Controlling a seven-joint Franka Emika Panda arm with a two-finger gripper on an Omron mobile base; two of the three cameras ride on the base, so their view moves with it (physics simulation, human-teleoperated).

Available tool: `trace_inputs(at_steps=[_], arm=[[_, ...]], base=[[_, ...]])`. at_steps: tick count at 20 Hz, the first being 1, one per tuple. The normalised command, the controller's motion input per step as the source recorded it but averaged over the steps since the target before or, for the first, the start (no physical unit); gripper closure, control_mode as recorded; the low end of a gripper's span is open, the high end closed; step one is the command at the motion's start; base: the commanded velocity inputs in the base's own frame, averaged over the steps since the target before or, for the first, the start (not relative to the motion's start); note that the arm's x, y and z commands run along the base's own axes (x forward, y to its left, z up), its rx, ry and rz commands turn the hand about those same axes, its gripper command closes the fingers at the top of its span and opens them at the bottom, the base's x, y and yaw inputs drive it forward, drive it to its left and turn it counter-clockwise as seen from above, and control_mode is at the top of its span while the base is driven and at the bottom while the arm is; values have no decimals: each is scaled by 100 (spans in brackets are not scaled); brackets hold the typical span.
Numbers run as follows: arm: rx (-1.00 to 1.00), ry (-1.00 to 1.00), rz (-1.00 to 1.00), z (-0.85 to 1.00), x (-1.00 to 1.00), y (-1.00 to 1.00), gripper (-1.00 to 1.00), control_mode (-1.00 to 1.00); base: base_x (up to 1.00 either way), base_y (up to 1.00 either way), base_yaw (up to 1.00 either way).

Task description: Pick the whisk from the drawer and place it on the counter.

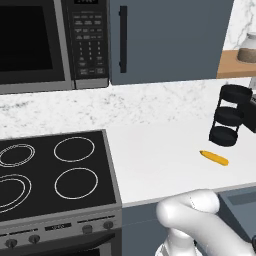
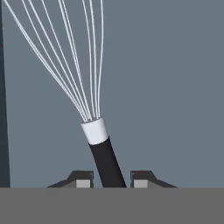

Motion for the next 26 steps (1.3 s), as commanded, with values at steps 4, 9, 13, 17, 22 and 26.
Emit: trace_inputs(at_steps=[4,9,13,17,22,26], arm=[[0,4,-9,98,0,0,100,-100],[0,0,-7,99,30,15,100,-100],[0,0,-3,99,62,18,100,-100],[0,0,-1,99,85,32,100,-100],[0,0,0,78,99,82,100,-100],[0,0,0,29,100,100,100,-100]], base=[[0,0,0],[0,0,0],[0,0,0],[0,0,0],[0,0,0],[0,0,0]])
